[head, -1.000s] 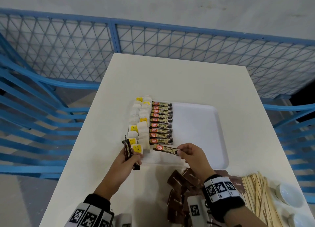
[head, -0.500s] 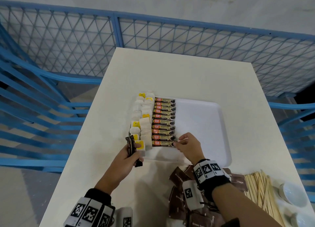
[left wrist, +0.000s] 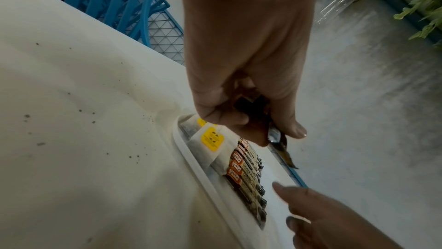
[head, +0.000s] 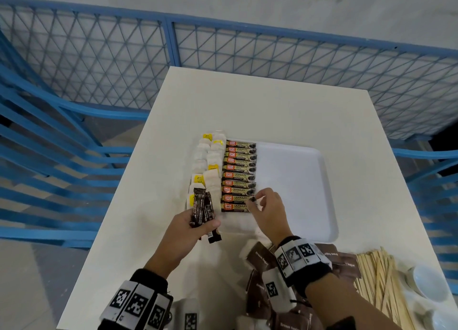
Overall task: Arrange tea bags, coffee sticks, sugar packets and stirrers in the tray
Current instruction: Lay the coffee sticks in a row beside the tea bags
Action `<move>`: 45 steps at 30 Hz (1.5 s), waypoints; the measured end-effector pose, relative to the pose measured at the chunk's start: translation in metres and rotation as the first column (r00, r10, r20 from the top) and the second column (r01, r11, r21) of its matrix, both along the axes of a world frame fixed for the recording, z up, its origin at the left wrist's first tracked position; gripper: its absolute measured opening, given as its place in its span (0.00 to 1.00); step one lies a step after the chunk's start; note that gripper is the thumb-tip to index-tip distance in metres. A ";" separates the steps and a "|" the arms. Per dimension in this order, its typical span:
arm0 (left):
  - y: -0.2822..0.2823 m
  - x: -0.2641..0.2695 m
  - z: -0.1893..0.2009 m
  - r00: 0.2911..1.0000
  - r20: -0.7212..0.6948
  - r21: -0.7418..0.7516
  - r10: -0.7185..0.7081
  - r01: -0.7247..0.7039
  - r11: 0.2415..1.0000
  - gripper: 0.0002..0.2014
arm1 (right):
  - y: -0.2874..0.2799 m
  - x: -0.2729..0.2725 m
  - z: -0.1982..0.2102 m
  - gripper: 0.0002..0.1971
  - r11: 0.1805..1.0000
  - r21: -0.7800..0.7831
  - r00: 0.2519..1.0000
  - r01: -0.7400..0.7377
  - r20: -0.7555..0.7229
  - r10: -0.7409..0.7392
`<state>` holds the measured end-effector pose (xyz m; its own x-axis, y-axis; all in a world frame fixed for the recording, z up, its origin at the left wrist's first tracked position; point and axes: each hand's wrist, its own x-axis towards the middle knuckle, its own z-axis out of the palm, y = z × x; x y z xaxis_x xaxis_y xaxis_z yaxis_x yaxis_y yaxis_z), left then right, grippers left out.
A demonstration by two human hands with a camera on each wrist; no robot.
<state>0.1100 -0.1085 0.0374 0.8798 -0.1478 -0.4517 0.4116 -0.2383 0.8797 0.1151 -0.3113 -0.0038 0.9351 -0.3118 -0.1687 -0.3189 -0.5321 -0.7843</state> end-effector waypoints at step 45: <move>-0.006 0.003 0.012 0.996 -0.036 -0.147 -0.082 0.075 0.986 0.04 | 0.027 -0.021 0.041 0.10 0.793 0.566 0.962 -0.228 0.007 0.272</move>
<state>0.1127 -0.1148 0.0490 0.8437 -0.2825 -0.4564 0.4338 -0.1420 0.8898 0.0946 -0.2840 0.0372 0.9459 0.0988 -0.3090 -0.3019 -0.0803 -0.9499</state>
